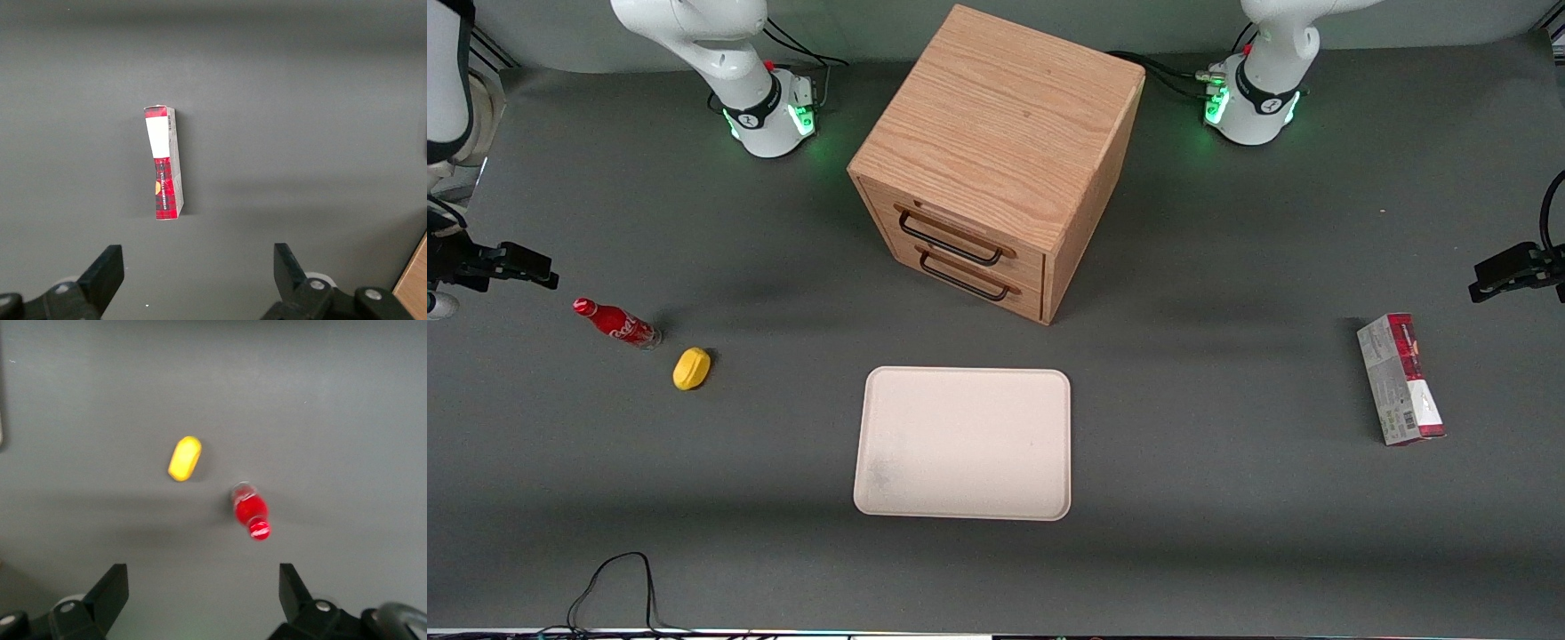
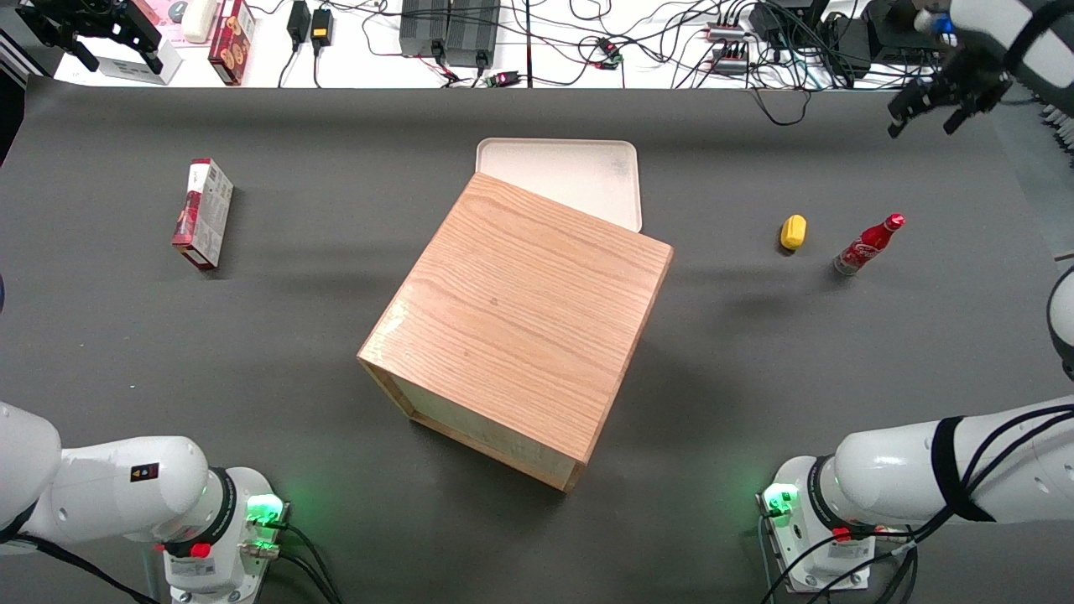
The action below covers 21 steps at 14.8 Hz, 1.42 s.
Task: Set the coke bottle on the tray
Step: 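Move the right gripper down over the red Coca-Cola bottle's neck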
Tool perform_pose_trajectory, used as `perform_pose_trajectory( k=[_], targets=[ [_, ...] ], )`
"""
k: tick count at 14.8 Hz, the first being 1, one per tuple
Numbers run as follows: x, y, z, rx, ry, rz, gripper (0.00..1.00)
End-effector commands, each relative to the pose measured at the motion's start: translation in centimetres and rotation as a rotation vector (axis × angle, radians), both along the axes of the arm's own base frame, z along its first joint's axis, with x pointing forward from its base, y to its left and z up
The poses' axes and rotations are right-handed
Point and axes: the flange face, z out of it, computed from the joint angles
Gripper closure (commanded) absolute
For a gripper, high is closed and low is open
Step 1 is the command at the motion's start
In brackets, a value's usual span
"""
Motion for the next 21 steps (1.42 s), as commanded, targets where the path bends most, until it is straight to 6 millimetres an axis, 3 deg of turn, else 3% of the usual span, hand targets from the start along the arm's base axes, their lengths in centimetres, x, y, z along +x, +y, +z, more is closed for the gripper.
perform_pose_trajectory(
  k=[1, 4, 9, 15, 21],
  targets=[
    [-2.9, -2.0, -3.5, 0.004, -0.053, 0.054, 0.00],
    [-5.0, -5.1, -8.6, -0.005, -0.122, 0.090, 0.00],
    [-6.5, -7.1, -13.4, 0.069, -0.183, 0.109, 0.00],
    [-7.0, -7.3, -17.5, 0.042, -0.185, 0.104, 0.00],
    [-7.0, -7.4, -19.5, 0.044, -0.154, 0.102, 0.03]
  ],
)
